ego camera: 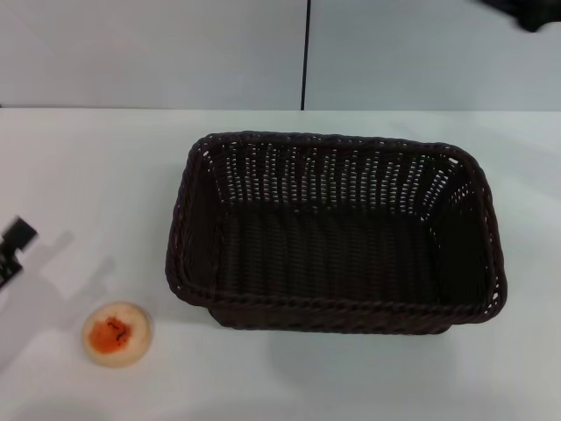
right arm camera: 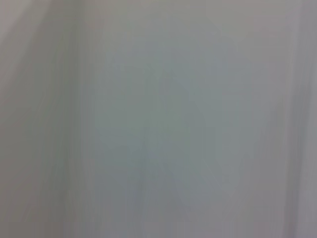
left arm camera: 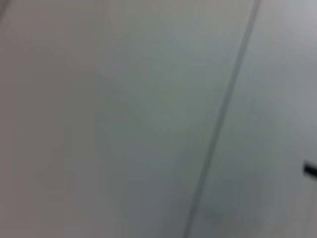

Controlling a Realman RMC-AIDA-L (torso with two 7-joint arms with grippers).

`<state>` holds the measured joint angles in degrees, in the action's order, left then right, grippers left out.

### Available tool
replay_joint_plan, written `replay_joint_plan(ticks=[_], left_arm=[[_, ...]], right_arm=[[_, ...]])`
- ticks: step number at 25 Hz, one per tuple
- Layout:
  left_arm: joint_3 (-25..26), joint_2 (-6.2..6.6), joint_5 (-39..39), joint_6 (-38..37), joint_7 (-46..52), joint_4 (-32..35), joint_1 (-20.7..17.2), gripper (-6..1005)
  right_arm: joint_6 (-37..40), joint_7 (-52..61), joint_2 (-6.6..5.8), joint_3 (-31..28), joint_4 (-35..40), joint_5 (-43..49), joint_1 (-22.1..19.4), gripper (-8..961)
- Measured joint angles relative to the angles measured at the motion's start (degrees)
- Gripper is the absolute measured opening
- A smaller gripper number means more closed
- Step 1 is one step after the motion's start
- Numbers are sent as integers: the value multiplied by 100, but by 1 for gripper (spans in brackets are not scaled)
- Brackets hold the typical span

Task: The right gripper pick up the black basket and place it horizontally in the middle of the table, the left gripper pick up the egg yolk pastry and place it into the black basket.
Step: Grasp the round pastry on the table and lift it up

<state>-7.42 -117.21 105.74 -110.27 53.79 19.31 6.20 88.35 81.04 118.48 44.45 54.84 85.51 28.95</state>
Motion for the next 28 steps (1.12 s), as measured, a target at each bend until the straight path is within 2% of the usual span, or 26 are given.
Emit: replay_joint_plan(ticks=[1, 2, 3, 4, 5, 6, 7, 9, 13, 16, 20, 21, 28], left_arm=[[-130, -2, 1, 43, -3, 107, -34, 815], [-221, -16, 30, 109, -56, 219, -66, 815], [-282, -28, 76, 167, -117, 310, -98, 815], [-294, -28, 143, 206, -169, 346, -111, 815], [-303, -24, 258, 265, -242, 373, -127, 815], [-304, -21, 315, 301, -273, 379, -130, 815], [-306, -15, 398, 367, -320, 390, -134, 815], [-307, -12, 481, 436, -355, 402, -136, 815], [-313, -12, 836, 828, -400, 422, -135, 814], [-313, -12, 836, 828, -400, 422, -135, 814], [-319, -22, 975, 987, -402, 425, -115, 813], [-330, -57, 1346, 1331, -404, 364, -3, 811], [-331, -64, 1664, 1494, -425, 227, 36, 802]], right_arm=[[37, -463, -7, -294, -694, -640, -254, 451], [94, -757, -2, -463, -1052, -909, -364, 451], [94, -757, -2, -463, -1052, -909, -364, 451], [200, -1237, 7, -766, -1692, -1338, -537, 451], [200, -1237, 7, -766, -1692, -1338, -537, 451], [228, -1525, -3, -1011, -2183, -1589, -670, 451], [228, -1525, -3, -1011, -2183, -1589, -670, 451], [197, -1740, -17, -1377, -2634, -1697, -779, 451], [176, -1798, -30, -1622, -2838, -1707, -816, 451], [164, -1802, -60, -1709, -2945, -1719, -827, 451], [160, -1803, -43, -1915, -3063, -1736, -838, 451], [159, -1803, -33, -1986, -3098, -1742, -840, 451], [107, -1806, -31, -2029, -3112, -1729, -835, 451]])
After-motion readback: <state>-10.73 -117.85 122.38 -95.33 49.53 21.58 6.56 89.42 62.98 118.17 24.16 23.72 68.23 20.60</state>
